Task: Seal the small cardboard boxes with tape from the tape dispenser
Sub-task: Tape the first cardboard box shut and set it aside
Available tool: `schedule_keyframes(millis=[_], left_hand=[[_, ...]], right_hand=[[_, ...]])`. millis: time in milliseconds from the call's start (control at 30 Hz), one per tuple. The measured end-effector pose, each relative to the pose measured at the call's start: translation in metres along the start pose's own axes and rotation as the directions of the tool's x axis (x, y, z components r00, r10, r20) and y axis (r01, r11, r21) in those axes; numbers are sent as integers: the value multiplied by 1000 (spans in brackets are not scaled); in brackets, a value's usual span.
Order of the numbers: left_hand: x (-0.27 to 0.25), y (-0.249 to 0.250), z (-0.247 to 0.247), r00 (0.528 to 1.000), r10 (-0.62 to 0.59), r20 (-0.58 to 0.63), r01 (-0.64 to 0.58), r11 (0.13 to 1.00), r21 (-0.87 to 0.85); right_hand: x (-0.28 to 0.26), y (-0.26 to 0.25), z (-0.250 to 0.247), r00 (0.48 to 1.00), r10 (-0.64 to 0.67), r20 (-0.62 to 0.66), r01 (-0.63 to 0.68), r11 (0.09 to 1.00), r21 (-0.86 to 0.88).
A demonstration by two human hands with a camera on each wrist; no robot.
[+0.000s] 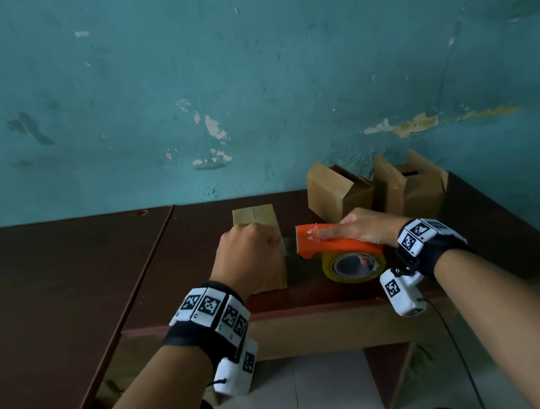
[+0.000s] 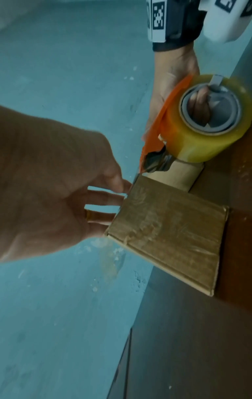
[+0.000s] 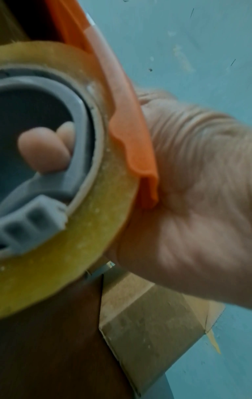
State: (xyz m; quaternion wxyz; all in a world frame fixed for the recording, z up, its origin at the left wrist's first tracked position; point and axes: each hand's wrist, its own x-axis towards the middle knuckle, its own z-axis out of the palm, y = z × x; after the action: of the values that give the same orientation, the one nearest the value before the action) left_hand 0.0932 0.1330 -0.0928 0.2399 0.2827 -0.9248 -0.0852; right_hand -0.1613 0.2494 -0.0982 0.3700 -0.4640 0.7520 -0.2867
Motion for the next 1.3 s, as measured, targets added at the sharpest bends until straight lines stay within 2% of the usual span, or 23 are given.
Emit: schedule_keyframes(millis=[133,300,433,600,1067,1200,1300], left_hand=[[-2,11,10,994,-33,-102,33,999,-11],[-6,12,15,991,-20,-133,6,995,-103],[-7,16,15,995,-94,24,94,996,0],[3,7,14,981,-48,187,53,998,-24],[7,-1,12,975,7,224,0,1000,-29],[9,-4,16,976,-1,219,10,999,-38],[10,-6,17,973,-5,231,14,999,-38]], right_hand=[[0,0,-1,1000,-4,-1,4,1000,3],[-1,3,1,1000,-15,-15,16,999,28],[-4,1,1,1000,-21,7,21,999,30],[-9,2,0,999,-25,34,23,998,64],[-24,14,-12,999,-36,18,36,999,30],[-26,10,-14,1000,5,9,-5,999,-52],[-22,-4,-13,999,51,18,-47,983,-177]])
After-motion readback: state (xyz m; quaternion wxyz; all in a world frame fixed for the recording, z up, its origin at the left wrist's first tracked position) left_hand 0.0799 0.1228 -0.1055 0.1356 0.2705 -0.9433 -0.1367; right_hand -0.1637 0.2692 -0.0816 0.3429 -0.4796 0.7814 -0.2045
